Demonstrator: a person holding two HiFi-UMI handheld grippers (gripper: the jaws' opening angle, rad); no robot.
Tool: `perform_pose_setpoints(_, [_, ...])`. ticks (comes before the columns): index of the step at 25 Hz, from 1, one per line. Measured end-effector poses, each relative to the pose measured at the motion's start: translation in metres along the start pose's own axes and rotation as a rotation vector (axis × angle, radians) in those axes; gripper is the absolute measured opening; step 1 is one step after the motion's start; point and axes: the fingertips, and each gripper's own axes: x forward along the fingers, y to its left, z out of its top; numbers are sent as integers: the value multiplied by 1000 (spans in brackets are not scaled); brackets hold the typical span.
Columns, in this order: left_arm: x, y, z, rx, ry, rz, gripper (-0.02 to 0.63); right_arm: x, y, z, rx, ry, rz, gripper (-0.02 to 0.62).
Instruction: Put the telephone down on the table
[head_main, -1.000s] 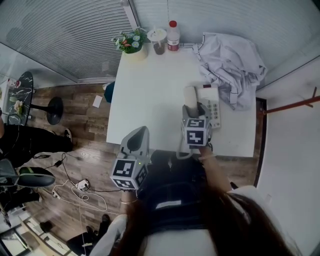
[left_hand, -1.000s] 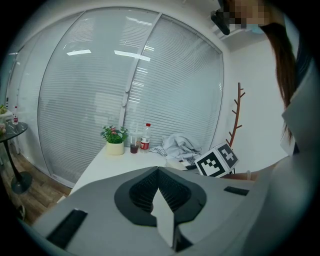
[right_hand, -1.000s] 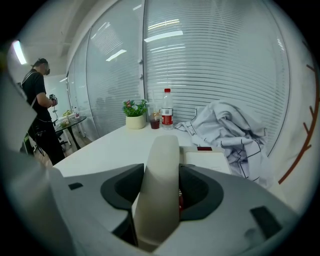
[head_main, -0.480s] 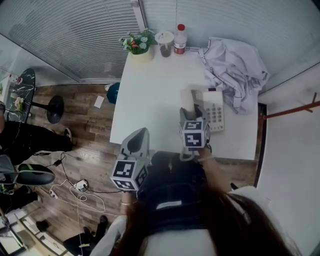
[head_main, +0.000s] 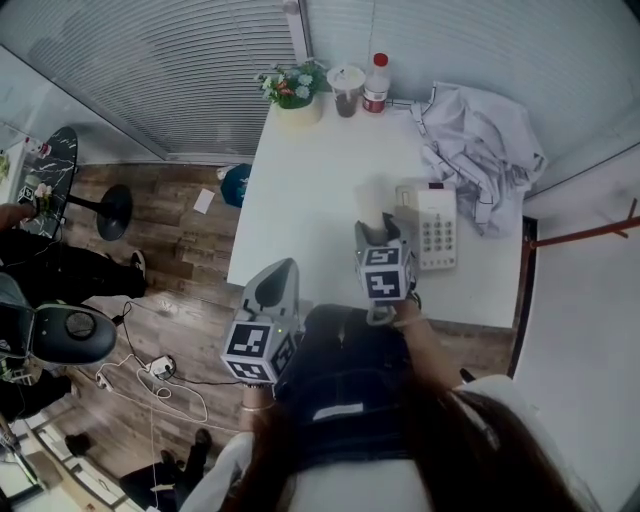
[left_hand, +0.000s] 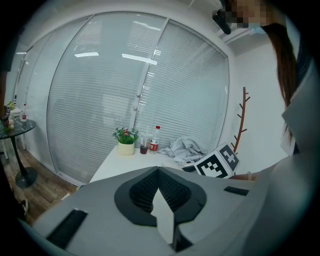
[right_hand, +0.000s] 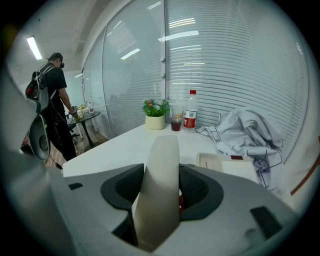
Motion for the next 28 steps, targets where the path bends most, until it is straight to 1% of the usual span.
perform_pose_setpoints(28, [-21, 33, -9, -50, 0, 125, -3, 28, 60, 6, -89, 33, 165, 218])
